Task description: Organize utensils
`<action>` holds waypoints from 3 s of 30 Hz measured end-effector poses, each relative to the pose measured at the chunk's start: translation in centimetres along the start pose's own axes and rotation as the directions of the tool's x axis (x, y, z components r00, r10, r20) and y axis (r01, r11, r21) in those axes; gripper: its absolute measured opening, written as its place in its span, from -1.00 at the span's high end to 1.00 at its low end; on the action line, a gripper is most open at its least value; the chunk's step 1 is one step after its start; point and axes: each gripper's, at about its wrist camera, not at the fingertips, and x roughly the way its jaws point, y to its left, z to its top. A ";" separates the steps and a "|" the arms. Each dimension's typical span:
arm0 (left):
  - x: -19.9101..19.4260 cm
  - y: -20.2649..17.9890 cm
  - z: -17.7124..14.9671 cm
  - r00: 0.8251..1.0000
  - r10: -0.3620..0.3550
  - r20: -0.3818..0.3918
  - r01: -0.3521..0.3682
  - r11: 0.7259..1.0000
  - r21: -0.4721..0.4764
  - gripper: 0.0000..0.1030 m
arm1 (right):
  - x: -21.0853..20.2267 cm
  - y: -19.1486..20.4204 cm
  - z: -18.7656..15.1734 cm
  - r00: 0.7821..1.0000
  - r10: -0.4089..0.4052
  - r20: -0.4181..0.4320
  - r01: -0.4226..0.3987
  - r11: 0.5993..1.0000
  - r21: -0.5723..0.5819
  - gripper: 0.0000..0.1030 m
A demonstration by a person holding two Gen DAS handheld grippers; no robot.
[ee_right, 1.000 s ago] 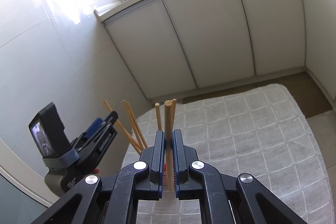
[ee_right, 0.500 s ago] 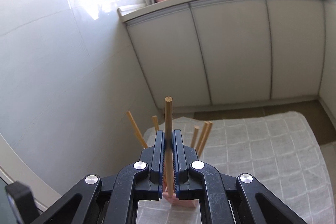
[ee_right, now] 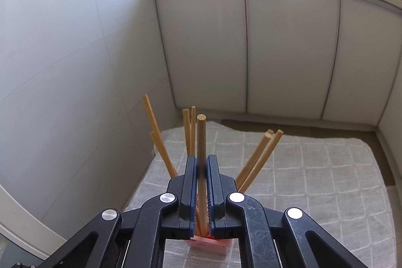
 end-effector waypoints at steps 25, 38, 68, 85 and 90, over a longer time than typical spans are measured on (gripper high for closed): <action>-18.2 -4.7 -0.9 0.992 0.015 0.128 -0.031 0.992 0.125 -0.98 | -23.7 -2.9 -1.5 0.992 -0.124 0.028 0.121 0.989 0.084 -0.99; -30.4 -7.8 -5.6 0.966 -0.095 0.239 0.048 0.979 0.196 -0.98 | -41.6 -2.7 -6.5 0.968 -0.243 0.067 0.232 0.963 0.136 -0.99; -32.7 -9.5 -7.9 0.956 -0.094 0.278 0.037 0.979 0.202 -0.98 | -45.4 -1.6 -9.8 0.950 -0.293 0.106 0.273 0.948 0.166 -0.99; -32.7 -9.5 -7.7 0.956 -0.091 0.278 0.034 0.979 0.201 -0.98 | -45.4 -1.7 -10.0 0.952 -0.286 0.111 0.265 0.949 0.171 -0.99; -32.8 -9.6 -7.7 0.956 -0.091 0.278 0.034 0.979 0.202 -0.98 | -45.5 -1.7 -10.1 0.951 -0.287 0.112 0.266 0.948 0.173 -0.99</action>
